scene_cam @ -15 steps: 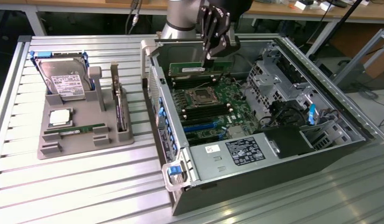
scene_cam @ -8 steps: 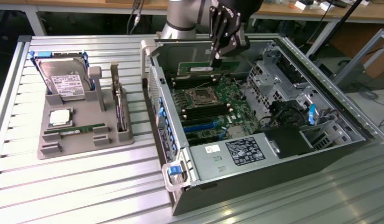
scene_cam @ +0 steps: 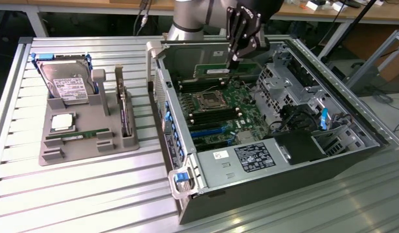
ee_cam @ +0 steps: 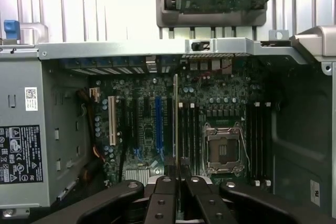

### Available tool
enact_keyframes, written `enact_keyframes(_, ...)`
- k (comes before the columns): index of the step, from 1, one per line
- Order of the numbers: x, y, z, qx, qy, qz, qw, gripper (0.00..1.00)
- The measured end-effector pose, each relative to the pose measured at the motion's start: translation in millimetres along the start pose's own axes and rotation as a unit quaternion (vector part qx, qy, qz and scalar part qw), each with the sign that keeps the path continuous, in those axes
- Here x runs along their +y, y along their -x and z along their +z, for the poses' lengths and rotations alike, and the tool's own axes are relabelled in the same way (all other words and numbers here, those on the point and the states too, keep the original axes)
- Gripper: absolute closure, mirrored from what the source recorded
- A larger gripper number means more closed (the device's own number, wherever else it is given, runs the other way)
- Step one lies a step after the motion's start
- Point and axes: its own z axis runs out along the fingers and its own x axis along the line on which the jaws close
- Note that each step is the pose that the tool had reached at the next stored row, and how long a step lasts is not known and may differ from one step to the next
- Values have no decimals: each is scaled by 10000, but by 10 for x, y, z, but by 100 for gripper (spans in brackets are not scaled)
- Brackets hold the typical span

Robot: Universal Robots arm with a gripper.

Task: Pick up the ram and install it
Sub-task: 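Pick up the ram and move it above insertion slot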

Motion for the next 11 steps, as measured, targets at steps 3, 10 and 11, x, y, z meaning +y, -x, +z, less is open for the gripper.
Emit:
enact_keyframes(3,-68,2,-3,0,0,-2,10000,87)
enact_keyframes(10,-190,6,-7,0,0,-4,10000,87)
enact_keyframes(11,-211,7,-8,1,0,-5,10000,87)
